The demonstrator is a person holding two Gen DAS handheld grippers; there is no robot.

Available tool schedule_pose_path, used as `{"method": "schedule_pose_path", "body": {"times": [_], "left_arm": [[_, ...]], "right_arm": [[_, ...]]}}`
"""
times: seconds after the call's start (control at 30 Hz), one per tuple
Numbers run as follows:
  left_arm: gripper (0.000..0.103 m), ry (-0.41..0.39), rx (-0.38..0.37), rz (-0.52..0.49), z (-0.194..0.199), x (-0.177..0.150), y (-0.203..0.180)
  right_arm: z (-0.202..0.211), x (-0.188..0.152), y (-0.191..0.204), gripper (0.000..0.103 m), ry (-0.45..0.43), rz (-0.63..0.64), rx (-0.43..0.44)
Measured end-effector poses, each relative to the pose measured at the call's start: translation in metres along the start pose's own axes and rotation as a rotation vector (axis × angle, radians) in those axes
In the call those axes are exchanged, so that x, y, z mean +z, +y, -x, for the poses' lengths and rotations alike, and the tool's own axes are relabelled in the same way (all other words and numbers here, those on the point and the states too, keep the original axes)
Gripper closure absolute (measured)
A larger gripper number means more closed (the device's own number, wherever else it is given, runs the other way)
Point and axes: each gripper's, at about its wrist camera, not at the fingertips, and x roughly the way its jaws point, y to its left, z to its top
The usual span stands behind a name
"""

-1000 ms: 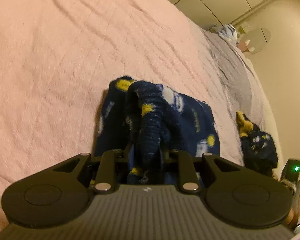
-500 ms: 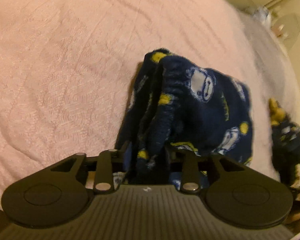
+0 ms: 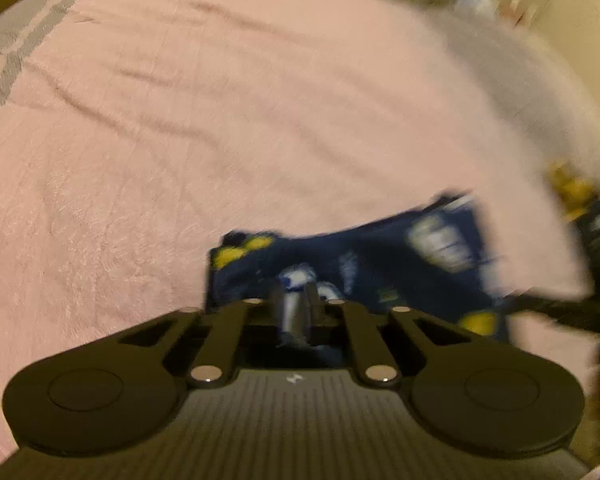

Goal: Fold clothes

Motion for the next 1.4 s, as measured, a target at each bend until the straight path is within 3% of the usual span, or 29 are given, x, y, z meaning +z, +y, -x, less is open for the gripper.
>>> {"method": "schedule_pose_path", "body": {"times": [0.13,0.23,0.37,0.47,0.53,0.63,0.67,0.83,0.93,1.0,1.13,1.27,1.4], "left_arm": [[0.1,0.016,0.072,-0.046,-0.043,-0.006,-0.002],[0.101,0.006,0.066,-0.064,-0.021,-0.001,-0.005],[0.1,-0.009,0.004,-0.045,0.037,-0.013,-0.004],[0.1,0.041,-0.029,-0.104,0.057,-0.033,-0.011],[0.1,0.106,-0.031,-0.137,0.042,-0.044,-0.01],[0.1,0.197,-0.038,-0.165,0.019,-0.052,-0.009],[0.1,0.218,-0.053,-0.171,0.016,-0.047,-0.009],[0.099,0.261,-0.136,-0.326,0.03,-0.016,-0.01],[0.099,0.28,-0.146,-0.417,0.044,-0.004,-0.005],[0.091,0.263,-0.139,-0.491,0.059,0.0,-0.001],[0.088,0.236,-0.119,-0.601,0.096,0.011,0.019],[0.077,0.186,-0.114,-0.676,0.131,0.018,0.033],[0.07,0.151,-0.139,-0.726,0.157,0.02,0.036]], "right_arm": [[-0.043,0.001,-0.003,0.058,0.045,-0.019,-0.003],[-0.025,0.006,-0.007,0.057,0.026,-0.046,0.007],[0.018,-0.003,-0.013,0.057,0.011,-0.03,0.048],[0.04,-0.02,-0.012,0.057,0.069,0.015,0.075],[0.041,-0.032,-0.01,0.057,0.111,0.023,0.072],[0.017,-0.053,-0.01,0.057,0.233,-0.075,0.043],[0.015,-0.057,-0.008,0.057,0.238,-0.126,0.005],[0.05,-0.068,0.021,0.057,0.131,-0.258,-0.178],[0.078,-0.084,0.047,0.057,0.068,-0.37,-0.267],[0.093,-0.098,0.069,0.057,0.034,-0.471,-0.309],[0.11,-0.119,0.124,0.055,0.023,-0.609,-0.357],[0.128,-0.127,0.184,0.046,0.001,-0.641,-0.349],[0.148,-0.13,0.218,0.039,-0.054,-0.664,-0.388]]}}
